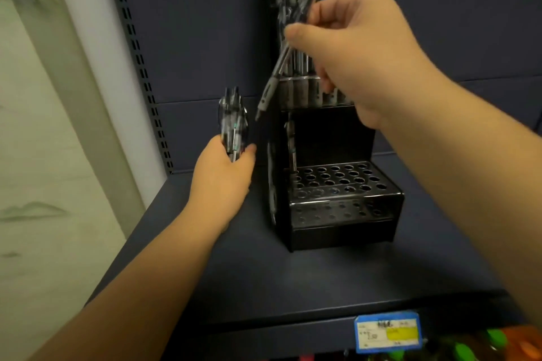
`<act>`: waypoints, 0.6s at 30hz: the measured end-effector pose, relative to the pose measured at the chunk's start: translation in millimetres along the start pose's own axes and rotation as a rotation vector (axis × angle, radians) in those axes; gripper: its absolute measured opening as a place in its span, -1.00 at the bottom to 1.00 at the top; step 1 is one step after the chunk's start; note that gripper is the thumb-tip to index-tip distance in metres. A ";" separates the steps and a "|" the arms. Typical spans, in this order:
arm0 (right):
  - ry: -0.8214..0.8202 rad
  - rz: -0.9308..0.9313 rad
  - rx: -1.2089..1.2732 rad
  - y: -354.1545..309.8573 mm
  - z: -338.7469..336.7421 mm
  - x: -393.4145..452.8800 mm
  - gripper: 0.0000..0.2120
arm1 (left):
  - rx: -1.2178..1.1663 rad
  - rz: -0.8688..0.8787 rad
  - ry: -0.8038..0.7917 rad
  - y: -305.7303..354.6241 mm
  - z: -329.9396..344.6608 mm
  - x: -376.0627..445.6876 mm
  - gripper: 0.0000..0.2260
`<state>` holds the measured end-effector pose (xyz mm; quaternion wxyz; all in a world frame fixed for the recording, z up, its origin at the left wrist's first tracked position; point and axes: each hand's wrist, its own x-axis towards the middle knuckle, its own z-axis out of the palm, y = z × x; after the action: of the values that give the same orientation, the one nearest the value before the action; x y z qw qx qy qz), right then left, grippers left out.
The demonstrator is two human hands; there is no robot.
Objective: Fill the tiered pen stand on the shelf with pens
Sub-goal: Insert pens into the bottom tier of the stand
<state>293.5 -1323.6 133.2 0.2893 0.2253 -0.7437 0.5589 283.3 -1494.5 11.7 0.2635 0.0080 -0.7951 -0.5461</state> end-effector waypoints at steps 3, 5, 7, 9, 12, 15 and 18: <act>0.081 -0.049 -0.101 7.6 1.4 0.8 -0.88 | -0.021 -0.036 0.010 2.0 7.7 5.9 -0.87; 0.103 -0.065 -0.162 15.8 3.6 -0.4 -0.89 | -0.055 -0.097 0.011 -1.0 12.6 8.4 -0.88; 0.094 -0.048 -0.166 24.8 2.1 -3.2 -0.89 | -0.084 -0.130 0.014 -4.8 15.4 8.8 -0.89; 0.092 -0.035 -0.146 30.4 -5.6 -6.3 -0.86 | -0.093 -0.125 0.017 -8.1 16.0 8.1 -0.90; 0.116 -0.055 -0.057 27.7 -26.0 -11.5 -0.89 | -0.106 -0.124 0.019 -12.5 15.6 8.8 -0.87; 0.146 -0.105 -0.011 25.4 -41.4 -14.3 -0.93 | -0.123 -0.137 0.042 -14.4 15.2 11.3 -0.86; 0.068 -0.064 -0.038 34.8 -41.8 -15.9 -0.88 | -0.106 -0.126 0.060 -15.2 16.2 13.6 -0.92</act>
<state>289.6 -1273.7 106.6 0.3363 0.2243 -0.7364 0.5425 260.5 -1490.7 -0.3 0.2524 0.0602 -0.7549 -0.6023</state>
